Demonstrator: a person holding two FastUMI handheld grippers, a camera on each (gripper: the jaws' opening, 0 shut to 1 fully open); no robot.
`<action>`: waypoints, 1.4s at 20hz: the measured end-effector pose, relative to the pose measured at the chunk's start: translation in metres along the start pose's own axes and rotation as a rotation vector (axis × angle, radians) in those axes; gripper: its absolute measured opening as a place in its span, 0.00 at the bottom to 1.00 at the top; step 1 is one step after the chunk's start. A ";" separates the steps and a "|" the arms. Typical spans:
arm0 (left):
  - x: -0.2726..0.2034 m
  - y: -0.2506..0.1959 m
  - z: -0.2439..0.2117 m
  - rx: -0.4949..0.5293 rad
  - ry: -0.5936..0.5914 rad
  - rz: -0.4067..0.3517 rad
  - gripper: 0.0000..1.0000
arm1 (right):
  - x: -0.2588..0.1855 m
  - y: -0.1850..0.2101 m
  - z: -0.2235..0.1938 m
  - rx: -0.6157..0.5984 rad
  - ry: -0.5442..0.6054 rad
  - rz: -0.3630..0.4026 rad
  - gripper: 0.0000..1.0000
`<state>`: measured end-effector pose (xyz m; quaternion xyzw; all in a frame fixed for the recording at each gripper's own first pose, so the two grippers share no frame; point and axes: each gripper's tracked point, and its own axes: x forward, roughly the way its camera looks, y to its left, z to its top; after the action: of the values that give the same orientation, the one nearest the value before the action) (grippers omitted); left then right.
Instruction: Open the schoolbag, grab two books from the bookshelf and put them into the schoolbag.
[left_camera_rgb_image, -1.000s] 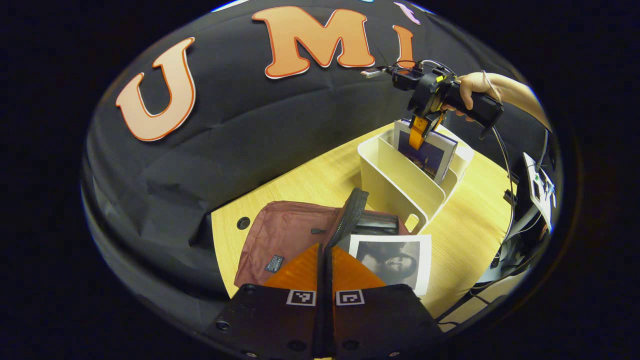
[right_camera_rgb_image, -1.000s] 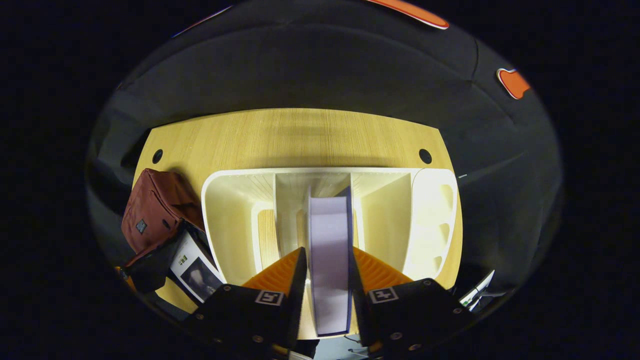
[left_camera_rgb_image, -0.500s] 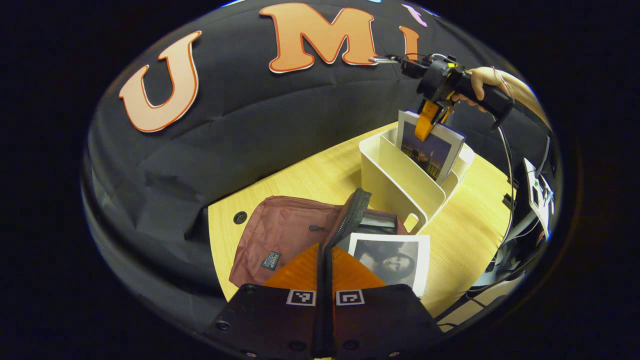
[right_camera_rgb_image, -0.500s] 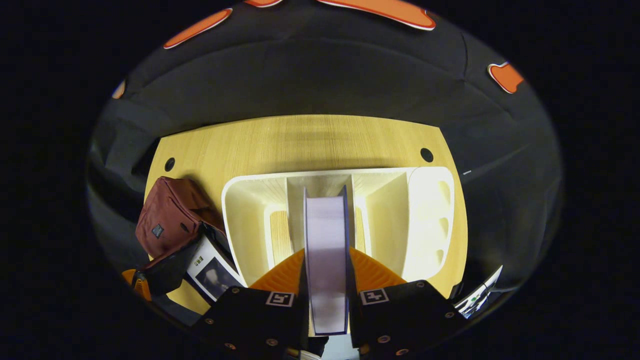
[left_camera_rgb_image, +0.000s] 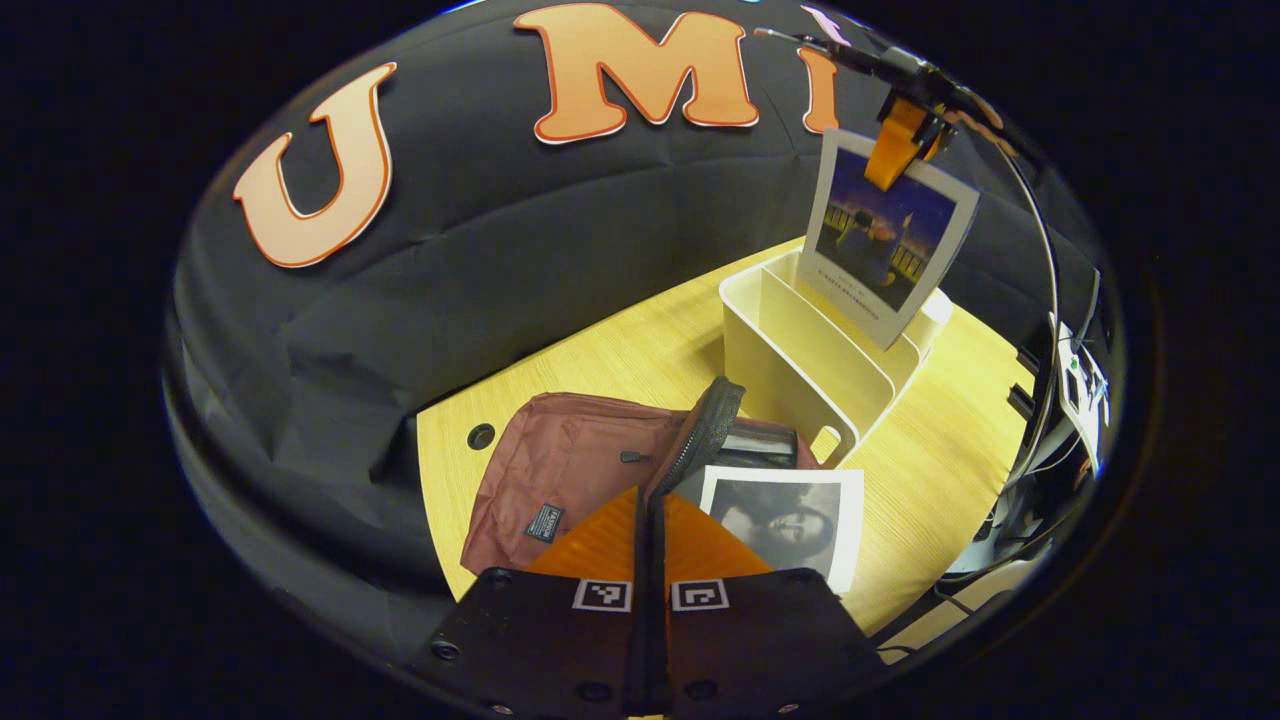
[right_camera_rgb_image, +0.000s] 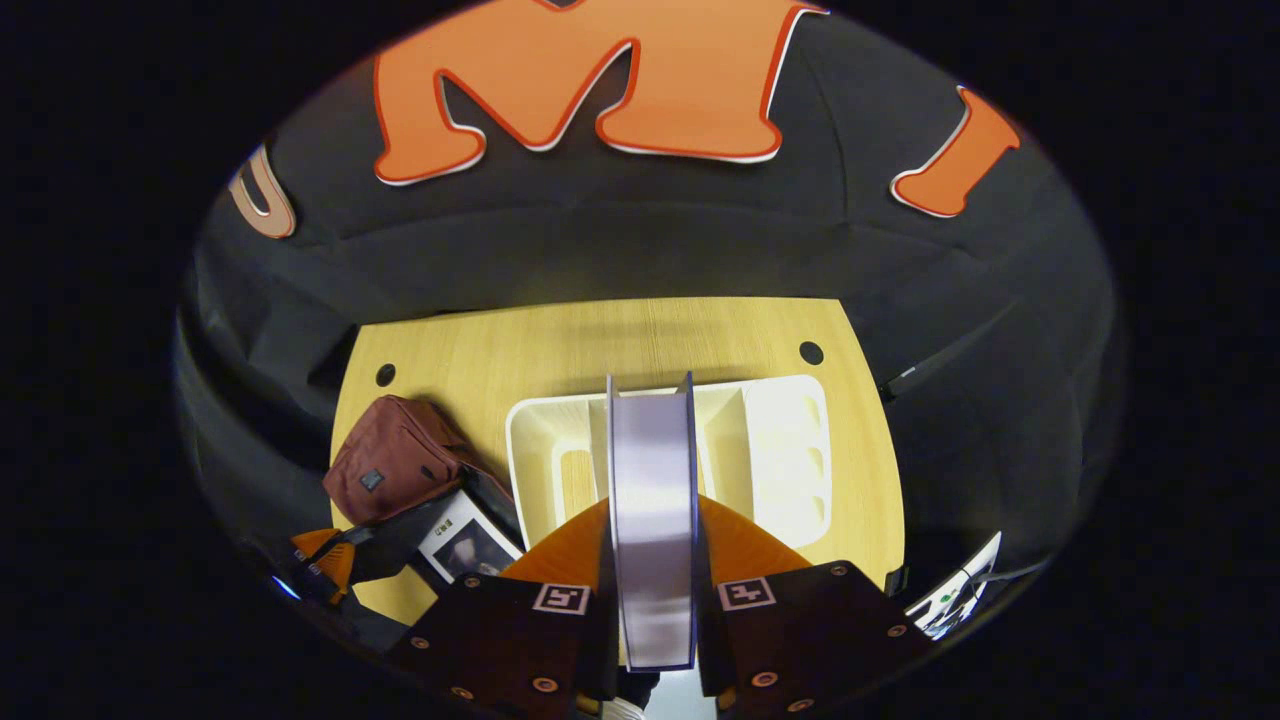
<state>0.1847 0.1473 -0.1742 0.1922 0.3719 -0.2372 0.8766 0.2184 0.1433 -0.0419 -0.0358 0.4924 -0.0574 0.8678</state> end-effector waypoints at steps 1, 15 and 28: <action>-0.001 0.000 0.000 -0.003 -0.001 -0.001 0.01 | -0.015 0.003 -0.001 0.004 -0.016 0.017 0.32; -0.005 -0.001 -0.002 -0.021 -0.006 0.019 0.01 | -0.076 0.063 -0.122 0.322 -0.083 0.449 0.31; -0.016 -0.009 0.013 0.076 0.004 0.066 0.01 | 0.075 0.150 -0.219 0.863 0.055 0.674 0.30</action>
<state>0.1769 0.1375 -0.1558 0.2383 0.3579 -0.2215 0.8753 0.0779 0.2805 -0.2356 0.4848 0.4307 0.0263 0.7608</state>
